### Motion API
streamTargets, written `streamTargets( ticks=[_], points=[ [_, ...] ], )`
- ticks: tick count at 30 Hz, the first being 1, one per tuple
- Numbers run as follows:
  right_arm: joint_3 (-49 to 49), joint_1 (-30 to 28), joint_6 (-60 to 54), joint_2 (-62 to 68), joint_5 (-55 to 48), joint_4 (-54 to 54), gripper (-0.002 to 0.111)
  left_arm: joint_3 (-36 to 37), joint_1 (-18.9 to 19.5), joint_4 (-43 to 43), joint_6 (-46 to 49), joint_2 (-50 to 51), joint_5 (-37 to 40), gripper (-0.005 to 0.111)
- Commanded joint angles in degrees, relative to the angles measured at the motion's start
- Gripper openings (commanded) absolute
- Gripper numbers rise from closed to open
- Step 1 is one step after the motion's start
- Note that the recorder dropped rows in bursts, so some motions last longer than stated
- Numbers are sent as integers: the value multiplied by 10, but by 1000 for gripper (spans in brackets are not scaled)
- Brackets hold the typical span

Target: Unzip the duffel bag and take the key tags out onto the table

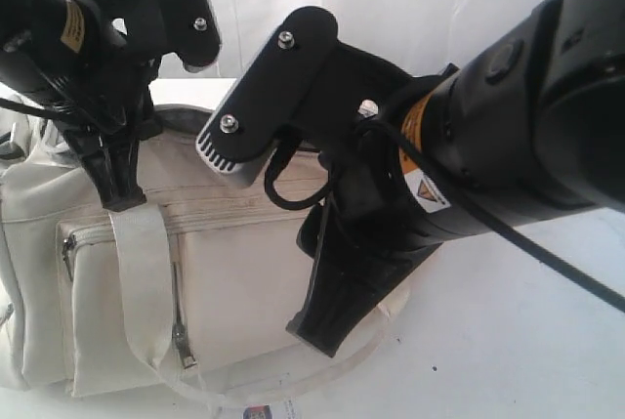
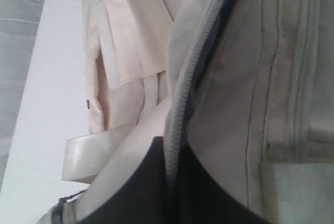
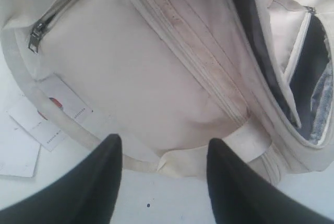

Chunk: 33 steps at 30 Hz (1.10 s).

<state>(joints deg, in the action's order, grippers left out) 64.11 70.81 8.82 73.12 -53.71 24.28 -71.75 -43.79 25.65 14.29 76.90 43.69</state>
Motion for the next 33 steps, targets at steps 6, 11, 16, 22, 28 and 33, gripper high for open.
streamTargets(
  ticks=[6, 11, 16, 22, 28, 33],
  points=[
    [-3, 0, 1, -4, 1, 5, 47, -11, 5, -186, 106, -9, 56, 4],
    [-3, 0, 1, -4, 1, 5, 47, -10, 4, -240, 163, -3, 58, 27],
    [-3, 0, 1, -4, 1, 2, 47, -10, 4, -240, 163, 14, 61, 40],
    [-3, 0, 1, -4, 1, 2, 47, -10, 4, -213, 163, 26, 54, 14],
    [-3, 0, 1, -4, 2, 2, 47, -10, 4, -221, 159, 25, 20, 0],
    [-3, 0, 1, -4, 2, 2, 47, -10, 4, -246, 159, 25, 13, 6]
  ],
)
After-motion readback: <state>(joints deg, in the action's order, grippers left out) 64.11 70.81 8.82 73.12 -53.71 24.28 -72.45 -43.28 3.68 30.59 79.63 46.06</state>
